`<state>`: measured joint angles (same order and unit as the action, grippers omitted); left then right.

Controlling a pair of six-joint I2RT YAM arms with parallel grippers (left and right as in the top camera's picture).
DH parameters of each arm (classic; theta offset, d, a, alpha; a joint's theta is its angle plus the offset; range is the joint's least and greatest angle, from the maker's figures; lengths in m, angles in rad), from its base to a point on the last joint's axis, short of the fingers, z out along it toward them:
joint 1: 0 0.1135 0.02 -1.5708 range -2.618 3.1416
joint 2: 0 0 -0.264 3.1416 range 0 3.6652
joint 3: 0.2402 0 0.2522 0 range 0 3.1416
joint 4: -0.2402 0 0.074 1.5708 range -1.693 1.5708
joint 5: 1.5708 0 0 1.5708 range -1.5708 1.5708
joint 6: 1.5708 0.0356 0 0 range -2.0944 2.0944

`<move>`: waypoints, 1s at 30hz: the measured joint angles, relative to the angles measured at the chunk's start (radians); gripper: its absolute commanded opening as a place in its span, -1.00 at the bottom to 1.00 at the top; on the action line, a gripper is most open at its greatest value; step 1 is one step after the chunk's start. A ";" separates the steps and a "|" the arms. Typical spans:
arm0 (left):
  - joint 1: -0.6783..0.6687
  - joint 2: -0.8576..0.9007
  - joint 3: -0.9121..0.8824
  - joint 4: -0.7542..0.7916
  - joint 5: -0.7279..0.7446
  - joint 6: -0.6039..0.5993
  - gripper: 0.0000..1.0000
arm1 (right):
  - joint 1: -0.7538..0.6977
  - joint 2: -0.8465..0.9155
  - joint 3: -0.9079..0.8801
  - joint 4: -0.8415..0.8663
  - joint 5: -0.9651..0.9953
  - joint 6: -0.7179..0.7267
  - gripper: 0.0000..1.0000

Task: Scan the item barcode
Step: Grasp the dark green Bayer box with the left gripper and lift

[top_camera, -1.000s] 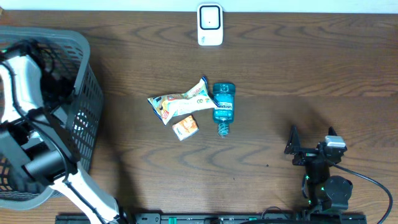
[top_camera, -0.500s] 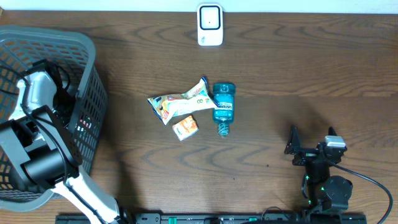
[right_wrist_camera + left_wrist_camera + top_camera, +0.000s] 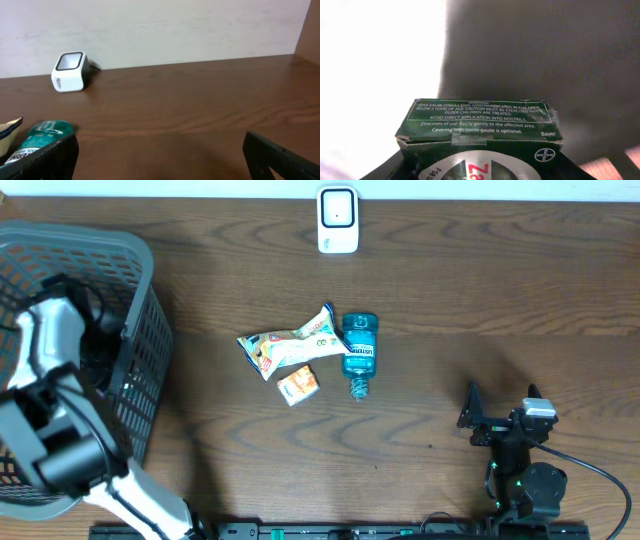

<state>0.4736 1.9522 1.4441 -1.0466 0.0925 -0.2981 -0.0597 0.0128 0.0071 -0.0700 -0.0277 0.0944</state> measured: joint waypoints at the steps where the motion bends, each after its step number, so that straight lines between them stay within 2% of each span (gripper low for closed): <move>1: 0.010 -0.032 0.000 0.000 -0.002 -0.001 -0.12 | 0.000 0.000 0.000 0.000 0.000 0.000 0.98; 10: 0.105 -0.393 0.005 0.015 -0.012 -0.065 -0.12 | 0.000 0.000 0.000 0.000 0.000 0.000 0.98; 19: 0.075 -0.798 0.011 0.228 0.175 -0.232 -0.11 | 0.000 0.000 0.000 0.000 0.000 0.000 0.99; 22: -0.023 -0.895 0.013 0.281 0.225 -0.288 -0.12 | 0.000 0.000 0.000 0.000 0.000 0.000 0.98; 25: -0.175 -0.934 0.016 0.291 0.251 -0.318 -0.12 | 0.000 0.000 0.000 0.000 0.000 0.000 0.99; 30: -0.505 -0.859 0.014 0.312 0.220 -0.335 -0.12 | 0.000 0.000 0.000 0.000 0.000 0.000 0.98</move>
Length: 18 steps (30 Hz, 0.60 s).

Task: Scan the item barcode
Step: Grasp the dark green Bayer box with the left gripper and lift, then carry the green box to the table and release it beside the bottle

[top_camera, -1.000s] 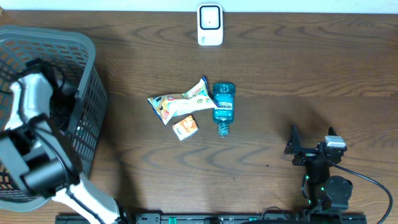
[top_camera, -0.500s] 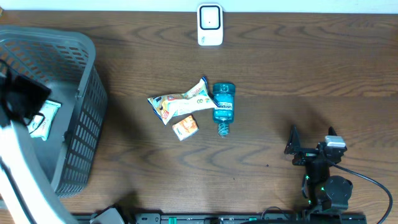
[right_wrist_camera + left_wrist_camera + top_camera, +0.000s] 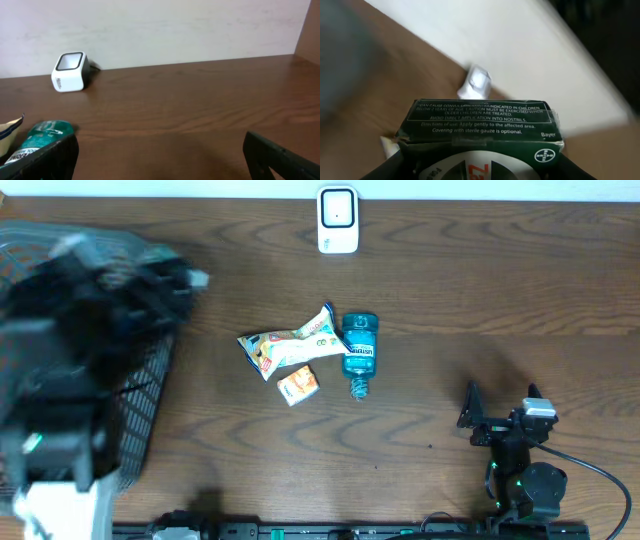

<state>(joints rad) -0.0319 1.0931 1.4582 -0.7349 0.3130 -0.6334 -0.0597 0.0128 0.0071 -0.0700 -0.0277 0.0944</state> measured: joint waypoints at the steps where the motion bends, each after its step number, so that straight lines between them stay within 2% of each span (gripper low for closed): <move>1: -0.075 0.037 0.000 0.021 -0.023 -0.002 -0.12 | 0.000 0.000 0.000 0.000 0.000 0.000 0.99; 7: -0.367 0.304 -0.005 0.058 -0.163 0.005 -0.12 | 0.000 0.000 0.000 0.000 0.000 0.000 0.98; 12: -0.477 0.500 -0.016 -0.084 -0.207 -0.018 -0.21 | 0.000 0.000 0.000 0.000 0.000 0.000 0.99; 18: -0.553 0.639 -0.019 -0.154 -0.213 -0.061 -0.21 | 0.000 0.000 0.000 0.000 0.000 0.000 0.99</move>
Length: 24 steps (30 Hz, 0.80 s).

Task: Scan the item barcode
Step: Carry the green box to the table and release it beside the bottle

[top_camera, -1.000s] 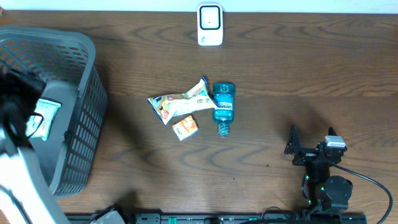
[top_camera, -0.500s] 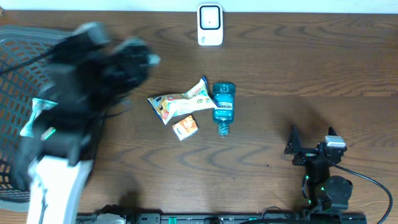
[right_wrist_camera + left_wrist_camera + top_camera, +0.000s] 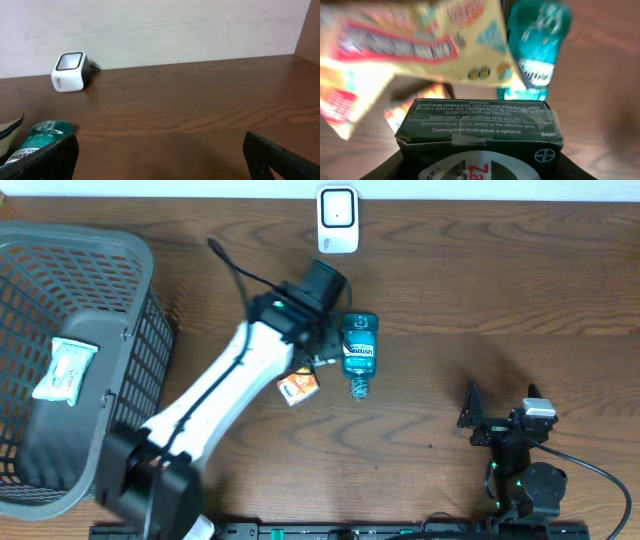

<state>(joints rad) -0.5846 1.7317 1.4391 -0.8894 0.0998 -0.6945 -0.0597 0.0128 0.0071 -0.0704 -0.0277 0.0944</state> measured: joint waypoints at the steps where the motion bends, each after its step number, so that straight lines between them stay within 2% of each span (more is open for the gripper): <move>1: -0.011 0.019 0.000 -0.005 0.004 -0.015 -0.21 | 0.000 0.000 0.000 0.000 0.000 0.000 0.98; 7: -0.067 0.106 0.000 0.007 0.005 -0.114 -0.21 | 0.000 0.000 0.000 0.000 0.000 0.000 0.99; 14: -0.093 0.188 0.000 0.042 0.002 -0.151 -0.19 | 0.000 0.000 0.000 0.000 0.000 0.000 0.98; 16: -0.098 0.210 0.000 0.043 0.000 -0.155 0.05 | 0.000 0.000 0.000 0.000 0.000 0.000 0.99; 18: -0.103 0.227 0.000 0.023 -0.018 -0.154 0.38 | 0.000 0.000 0.000 0.000 0.000 0.000 0.99; 19: -0.105 0.232 0.000 0.003 -0.039 -0.157 0.74 | 0.000 0.000 0.000 0.000 0.000 0.000 0.99; 20: -0.105 0.232 0.000 -0.012 -0.055 -0.162 0.77 | 0.000 0.000 0.000 0.000 0.000 0.000 0.99; 21: -0.105 0.232 0.000 -0.026 -0.073 -0.161 0.96 | 0.000 0.000 0.000 0.000 0.000 0.000 0.98; 24: -0.098 0.219 0.005 -0.040 -0.108 -0.130 0.96 | 0.000 0.000 0.000 0.000 0.000 0.000 0.99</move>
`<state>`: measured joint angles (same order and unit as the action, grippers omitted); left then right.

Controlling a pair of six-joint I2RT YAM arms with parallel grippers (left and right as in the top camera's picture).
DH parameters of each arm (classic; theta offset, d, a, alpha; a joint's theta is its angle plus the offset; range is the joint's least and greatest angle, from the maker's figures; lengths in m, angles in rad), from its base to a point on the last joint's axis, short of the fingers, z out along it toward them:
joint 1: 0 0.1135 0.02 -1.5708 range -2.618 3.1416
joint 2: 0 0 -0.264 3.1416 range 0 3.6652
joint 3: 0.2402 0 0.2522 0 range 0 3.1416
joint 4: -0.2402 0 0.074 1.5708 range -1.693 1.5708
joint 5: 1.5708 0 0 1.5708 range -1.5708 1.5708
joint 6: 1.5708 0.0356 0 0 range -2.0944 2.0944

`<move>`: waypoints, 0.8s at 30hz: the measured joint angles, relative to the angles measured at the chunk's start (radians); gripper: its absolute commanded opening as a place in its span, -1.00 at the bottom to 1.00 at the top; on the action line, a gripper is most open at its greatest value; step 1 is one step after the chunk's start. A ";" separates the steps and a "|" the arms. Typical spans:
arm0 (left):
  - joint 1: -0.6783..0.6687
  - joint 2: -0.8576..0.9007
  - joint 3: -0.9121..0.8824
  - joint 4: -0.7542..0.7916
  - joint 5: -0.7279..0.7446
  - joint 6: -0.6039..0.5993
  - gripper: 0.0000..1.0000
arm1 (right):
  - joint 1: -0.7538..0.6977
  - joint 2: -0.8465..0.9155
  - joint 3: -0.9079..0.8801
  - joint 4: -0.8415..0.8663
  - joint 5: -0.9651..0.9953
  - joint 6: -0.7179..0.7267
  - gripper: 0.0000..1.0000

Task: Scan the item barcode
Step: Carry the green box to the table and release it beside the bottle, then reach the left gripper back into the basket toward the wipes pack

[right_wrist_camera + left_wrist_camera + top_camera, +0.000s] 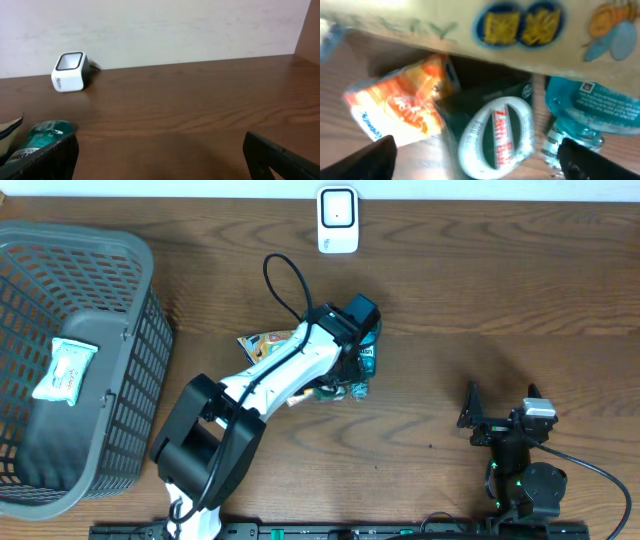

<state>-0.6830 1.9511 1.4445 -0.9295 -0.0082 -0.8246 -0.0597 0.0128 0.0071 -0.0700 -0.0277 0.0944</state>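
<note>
The dark green box (pixel 495 135), with a white oval and red lettering on top, lies on the table between an orange packet (pixel 400 107) and the neck of a blue bottle (pixel 590 110). My left gripper (pixel 475 148) hangs open straight above it, fingers apart on both sides and not touching it. In the overhead view the left gripper (pixel 340 375) and its arm cover most of the box. The white scanner (pixel 338 220) stands at the table's far edge, also seen as the scanner (pixel 70 71). My right gripper (pixel 162 157) rests open and holds nothing.
A yellow snack bag (pixel 495 30) lies just beyond the box. A grey basket (pixel 140 310) at the left holds a white packet (pixel 62 368). The right gripper (pixel 497 420) sits near the front right edge.
The left gripper was shut on the green box above the snack bag and bottle. Now it is open and the box lies on the table between the orange packet and the bottle.
The left gripper held the green box over the basket at the left. Then it held it in the air with the scanner in sight, then above the pile of items. The box now lies released in that pile. The right arm never moved.
</note>
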 measured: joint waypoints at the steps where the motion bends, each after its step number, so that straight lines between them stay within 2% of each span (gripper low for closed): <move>1: 0.003 -0.005 0.008 -0.003 -0.003 0.014 0.96 | 0.000 0.000 0.000 0.000 0.000 0.000 0.98; 7: 0.040 -0.117 0.163 -0.006 -0.006 0.164 0.95 | 0.000 0.000 0.000 0.000 0.000 0.000 0.98; 12: 0.123 -0.309 0.294 -0.001 -0.068 0.261 0.96 | 0.000 0.000 0.000 0.000 0.000 0.000 0.98; 19: 0.428 -0.552 0.325 -0.046 -0.192 0.298 0.95 | 0.000 0.000 0.000 0.000 0.000 0.000 0.99; 24: 0.683 -0.587 0.323 -0.185 -0.222 0.260 0.95 | 0.000 0.000 0.000 0.000 0.000 0.000 0.99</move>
<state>0.0002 1.3640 1.7672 -1.1149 -0.2298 -0.5644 -0.0597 0.0128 0.0071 -0.0700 -0.0277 0.0944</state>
